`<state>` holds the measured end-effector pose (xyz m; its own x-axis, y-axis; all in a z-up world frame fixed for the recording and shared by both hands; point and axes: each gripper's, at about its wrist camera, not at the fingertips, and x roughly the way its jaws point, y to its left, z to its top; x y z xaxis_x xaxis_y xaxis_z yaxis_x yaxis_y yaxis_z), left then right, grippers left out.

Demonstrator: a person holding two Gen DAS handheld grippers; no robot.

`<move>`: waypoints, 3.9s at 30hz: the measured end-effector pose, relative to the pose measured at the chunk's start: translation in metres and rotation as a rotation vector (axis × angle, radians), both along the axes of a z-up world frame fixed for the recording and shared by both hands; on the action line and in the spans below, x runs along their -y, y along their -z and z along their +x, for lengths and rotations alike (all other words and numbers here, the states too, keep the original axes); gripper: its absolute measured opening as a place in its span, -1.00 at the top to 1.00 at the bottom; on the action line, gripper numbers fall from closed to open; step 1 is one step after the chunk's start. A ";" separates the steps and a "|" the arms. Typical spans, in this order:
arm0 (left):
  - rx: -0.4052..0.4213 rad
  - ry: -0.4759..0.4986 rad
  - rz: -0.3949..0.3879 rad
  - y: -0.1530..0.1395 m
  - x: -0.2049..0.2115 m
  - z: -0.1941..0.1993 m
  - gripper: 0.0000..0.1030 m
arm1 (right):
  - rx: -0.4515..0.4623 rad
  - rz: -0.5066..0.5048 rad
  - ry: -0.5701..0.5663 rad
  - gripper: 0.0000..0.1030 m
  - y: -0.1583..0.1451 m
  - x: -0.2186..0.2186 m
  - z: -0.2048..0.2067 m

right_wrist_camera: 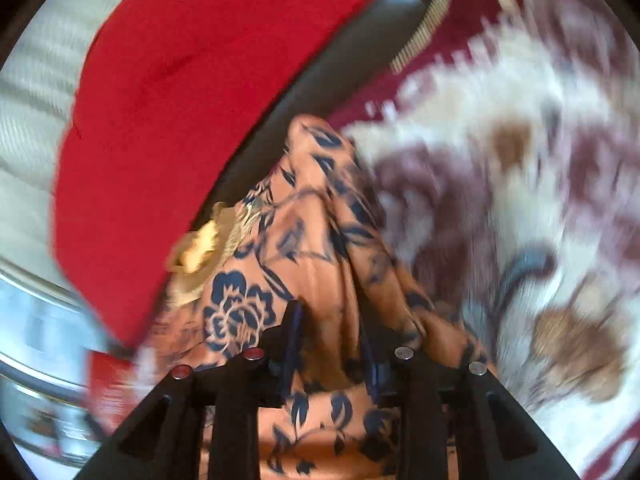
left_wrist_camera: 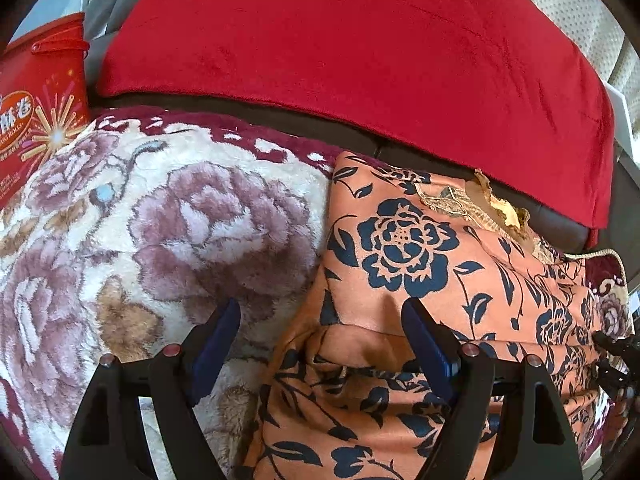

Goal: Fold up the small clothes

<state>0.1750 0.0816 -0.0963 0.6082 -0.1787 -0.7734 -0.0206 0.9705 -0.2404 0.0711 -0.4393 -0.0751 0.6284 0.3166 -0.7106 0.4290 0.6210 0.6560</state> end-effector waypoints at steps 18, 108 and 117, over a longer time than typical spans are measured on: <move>-0.043 -0.015 0.009 0.005 -0.014 -0.001 -0.61 | -0.042 -0.160 -0.376 0.90 -0.029 -0.018 0.088; -0.235 0.121 -0.248 0.010 -0.010 0.062 0.81 | 0.287 0.074 -0.300 -1.00 -0.044 -0.037 0.006; -0.209 0.111 -0.245 0.026 -0.018 0.055 0.67 | 0.248 0.095 -0.275 -1.00 -0.032 -0.023 0.002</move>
<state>0.2297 0.0995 -0.1221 0.4073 -0.4307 -0.8053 0.0082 0.8835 -0.4684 0.0736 -0.4160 -0.0429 0.6601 0.5541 -0.5071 0.0762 0.6222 0.7791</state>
